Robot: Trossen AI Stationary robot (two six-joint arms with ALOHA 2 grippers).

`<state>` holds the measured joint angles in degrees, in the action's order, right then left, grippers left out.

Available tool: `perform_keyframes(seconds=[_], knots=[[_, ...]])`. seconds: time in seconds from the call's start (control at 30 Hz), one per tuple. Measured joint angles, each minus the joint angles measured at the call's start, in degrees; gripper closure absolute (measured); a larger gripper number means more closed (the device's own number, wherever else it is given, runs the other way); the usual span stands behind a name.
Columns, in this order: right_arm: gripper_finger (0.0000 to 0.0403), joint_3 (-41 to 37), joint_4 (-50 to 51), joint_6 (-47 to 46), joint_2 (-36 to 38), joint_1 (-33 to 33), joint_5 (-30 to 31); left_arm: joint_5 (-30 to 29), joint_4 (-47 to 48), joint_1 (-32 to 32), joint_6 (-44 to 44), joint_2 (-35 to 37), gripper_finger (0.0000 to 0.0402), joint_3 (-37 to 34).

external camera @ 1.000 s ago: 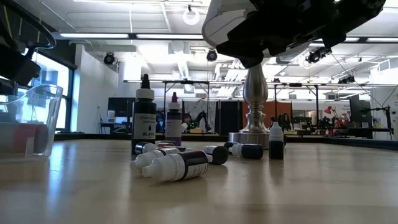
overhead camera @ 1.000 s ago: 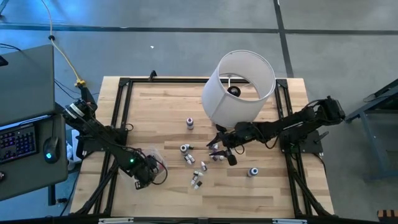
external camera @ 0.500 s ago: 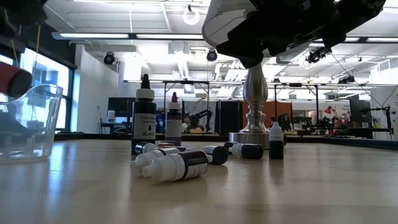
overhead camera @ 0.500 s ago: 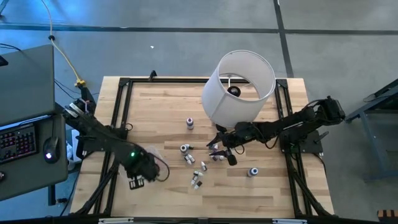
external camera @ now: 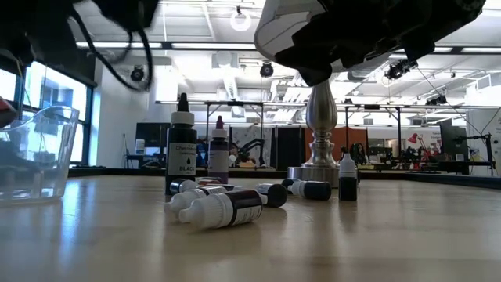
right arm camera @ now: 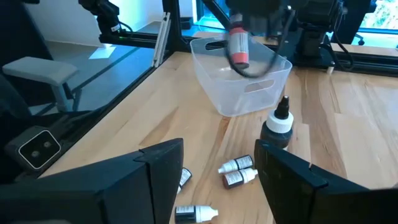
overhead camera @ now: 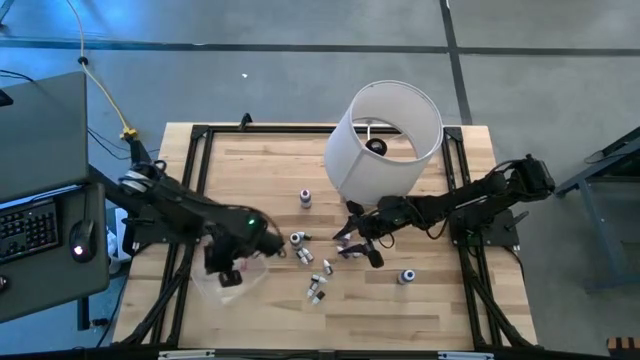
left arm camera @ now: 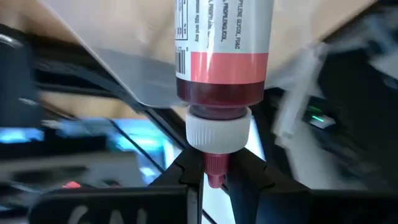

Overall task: Pick & Place food coloring
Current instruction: Put the pink food coloring bottle into the transparent bin

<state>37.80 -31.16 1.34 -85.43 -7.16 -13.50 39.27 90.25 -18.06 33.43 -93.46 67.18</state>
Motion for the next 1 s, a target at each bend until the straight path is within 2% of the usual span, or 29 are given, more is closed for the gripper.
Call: perform_keyframes(seconds=[0.17, 0.4, 0.8, 0.9, 1.0], knots=[[0.0211, 0.0, 0.0, 0.0, 0.0, 0.0, 0.0, 9.5, -0.1, 5.9, -5.6, -5.3, 0.0364, 0.0], [0.0211, 0.0, 0.0, -0.1, 0.0, 0.0, 0.0, 16.3, -0.4, 12.5, -8.1, -9.3, 0.0363, -0.1], [0.0211, 0.0, 0.5, -2.8, 0.0, 0.0, 0.0, 17.5, -0.3, 13.9, -6.2, -9.1, 0.0363, -1.4], [0.0211, 0.0, 0.5, -3.9, 0.0, 0.0, 0.0, 16.3, -0.2, 13.9, -6.2, -9.1, 0.0363, -2.7], [0.0211, 0.0, 0.5, -3.9, 0.0, 0.0, 0.0, 12.5, -0.3, 13.9, -7.9, -9.1, 0.0362, -3.4]])
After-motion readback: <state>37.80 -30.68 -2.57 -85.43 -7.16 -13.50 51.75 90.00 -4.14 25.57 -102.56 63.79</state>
